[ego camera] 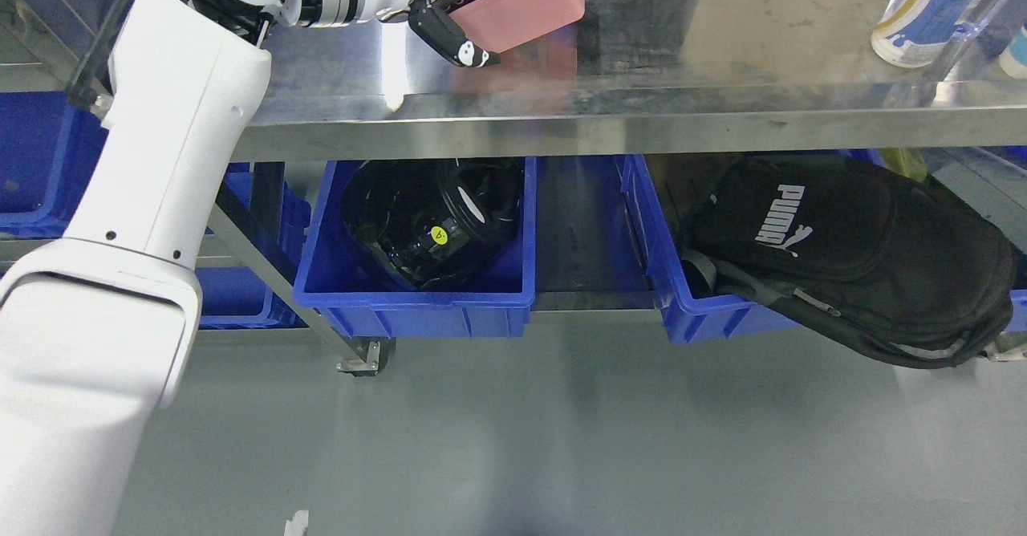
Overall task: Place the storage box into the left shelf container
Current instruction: 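Reach the left hand over the pink box and grasp it, then lift the pink box off the table with the left hand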
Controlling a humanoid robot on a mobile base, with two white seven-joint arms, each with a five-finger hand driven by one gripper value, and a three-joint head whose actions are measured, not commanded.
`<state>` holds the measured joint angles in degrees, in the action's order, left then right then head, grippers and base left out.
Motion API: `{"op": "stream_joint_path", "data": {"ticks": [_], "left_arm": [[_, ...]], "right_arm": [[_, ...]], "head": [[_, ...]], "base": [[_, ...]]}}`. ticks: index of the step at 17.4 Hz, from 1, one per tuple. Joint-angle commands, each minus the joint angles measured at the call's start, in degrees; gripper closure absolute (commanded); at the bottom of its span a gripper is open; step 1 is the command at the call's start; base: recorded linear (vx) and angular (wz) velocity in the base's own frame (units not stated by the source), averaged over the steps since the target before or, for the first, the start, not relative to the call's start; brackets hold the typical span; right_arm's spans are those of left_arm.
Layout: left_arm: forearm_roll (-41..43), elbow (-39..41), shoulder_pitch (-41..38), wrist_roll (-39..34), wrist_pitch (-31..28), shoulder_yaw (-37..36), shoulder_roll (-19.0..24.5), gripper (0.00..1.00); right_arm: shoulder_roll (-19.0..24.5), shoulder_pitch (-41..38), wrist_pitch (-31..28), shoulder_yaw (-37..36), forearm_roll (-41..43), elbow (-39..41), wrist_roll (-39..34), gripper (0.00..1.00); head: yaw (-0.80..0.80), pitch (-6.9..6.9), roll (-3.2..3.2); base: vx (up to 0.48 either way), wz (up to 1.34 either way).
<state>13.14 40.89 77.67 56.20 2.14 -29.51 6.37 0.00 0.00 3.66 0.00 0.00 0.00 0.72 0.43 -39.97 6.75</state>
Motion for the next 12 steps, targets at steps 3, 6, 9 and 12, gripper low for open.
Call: {"op": "stream_joint_path", "data": {"ticks": [3,6,9,12], "left_arm": [[0.1,0.8,1.0,2.9,0.6,22.5,-5.4,1.0],[0.0,6.2,0.1,2.8,0.6,28.7,-5.4,1.0],[-0.2,11.0,-3.6,2.7,0.6,32.8,-5.4,1.0],[-3.2,16.8,-8.2,2.2,2.1,36.4,-5.4,1.0]], "right_arm": [[-1.0,0.4,0.0,-0.2,0.1,1.0,0.1,0.0],[-1.0,0.4,0.0,-0.2,0.1,1.0,0.0,0.0],[-1.0,0.4,0.0,-0.2,0.1,1.0,0.1,0.0],[-1.0,0.4,0.0,-0.2,0.1,1.0,0.1,0.0]], "head": [[0.0,-0.01,0.0],[0.0,-0.02,0.0],[0.0,-0.01,0.0],[0.0,-0.02,0.0]], "base": [[-0.006,0.04],[0.004,0.02],[-0.002,-0.01],[-0.001,-0.02]]}}
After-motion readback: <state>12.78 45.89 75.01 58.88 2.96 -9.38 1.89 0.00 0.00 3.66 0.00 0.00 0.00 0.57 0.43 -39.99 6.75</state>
